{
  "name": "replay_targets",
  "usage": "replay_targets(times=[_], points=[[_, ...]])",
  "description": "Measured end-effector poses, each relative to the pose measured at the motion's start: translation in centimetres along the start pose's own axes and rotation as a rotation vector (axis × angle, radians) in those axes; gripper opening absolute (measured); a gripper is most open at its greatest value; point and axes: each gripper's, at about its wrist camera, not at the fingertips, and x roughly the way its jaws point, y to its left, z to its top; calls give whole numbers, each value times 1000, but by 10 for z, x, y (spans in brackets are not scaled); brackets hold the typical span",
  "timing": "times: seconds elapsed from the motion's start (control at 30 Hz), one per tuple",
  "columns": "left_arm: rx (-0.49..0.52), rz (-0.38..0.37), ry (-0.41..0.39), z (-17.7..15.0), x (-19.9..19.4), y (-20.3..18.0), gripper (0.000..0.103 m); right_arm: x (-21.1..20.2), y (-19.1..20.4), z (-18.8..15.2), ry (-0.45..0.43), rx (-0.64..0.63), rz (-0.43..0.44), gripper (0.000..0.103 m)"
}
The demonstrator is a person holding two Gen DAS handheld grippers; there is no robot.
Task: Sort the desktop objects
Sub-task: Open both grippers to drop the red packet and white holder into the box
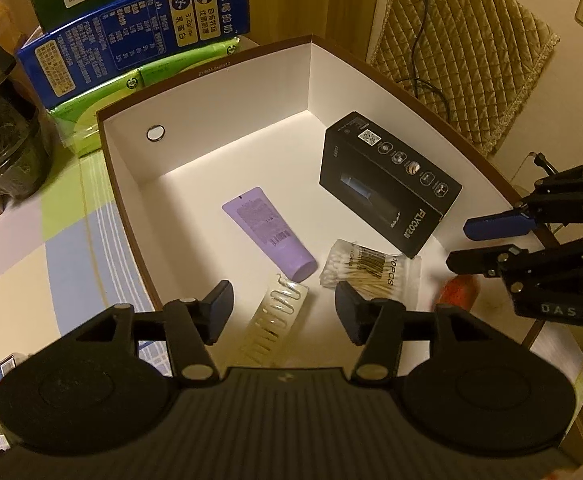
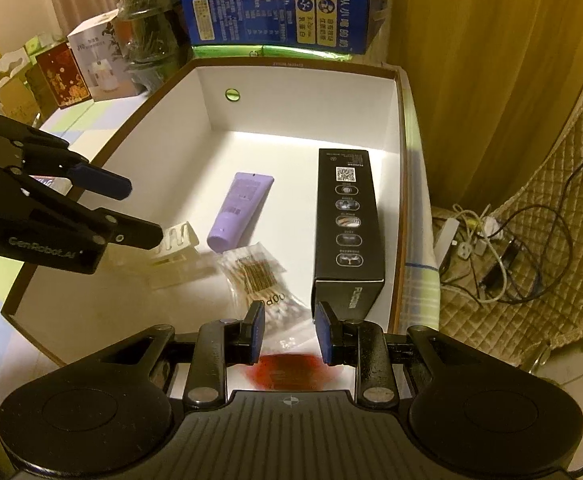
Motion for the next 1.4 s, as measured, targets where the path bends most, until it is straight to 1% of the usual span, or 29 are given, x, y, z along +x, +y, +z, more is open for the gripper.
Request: replay_targets(times=[0.07, 0.13, 0.2, 0.27, 0.33, 0.43, 0.47, 0.57, 0.63, 0.67, 0.77, 1.03, 1.4], points=[[-4, 2, -5, 0, -3, 0, 53, -2, 2, -1, -15, -10, -8, 55], [-9, 5, -9, -1, -5, 1, 55, -5, 6, -1, -31, -22, 4, 63], [-15, 5, -14, -1, -8, 2, 59, -7, 9, -1, -34, -29, 1, 66], [-17, 8, -20, -1, -11, 1, 60, -9, 10, -1, -35, -27, 4, 70], [-21, 7, -24, -2, -14, 1, 63, -10, 11, -1, -34, -25, 2, 74], [-34, 3, -33, -4, -21, 1, 71, -13, 13, -3, -29, -25, 6, 78], [-42, 4, -36, -5, -24, 2, 76, -15, 14, -4, -29, -25, 5, 79], [-60, 3, -48, -9, -35, 4, 78, -20, 17, -7, -34, -23, 0, 89], [-70, 7, -50, -13, -40, 5, 82, -25, 20, -9, -39, -18, 2, 92], [-74, 13, -52, -15, -44, 6, 83, -28, 21, -10, -42, -16, 3, 94], [-80, 26, -70, -23, -58, 8, 84, -36, 26, -13, -57, -8, 9, 97], [-98, 45, -110, -42, -92, 13, 86, -54, 37, -19, -89, 17, 7, 99], [-121, 70, -115, -76, -121, 19, 86, -75, 64, -32, -122, 33, 25, 101]])
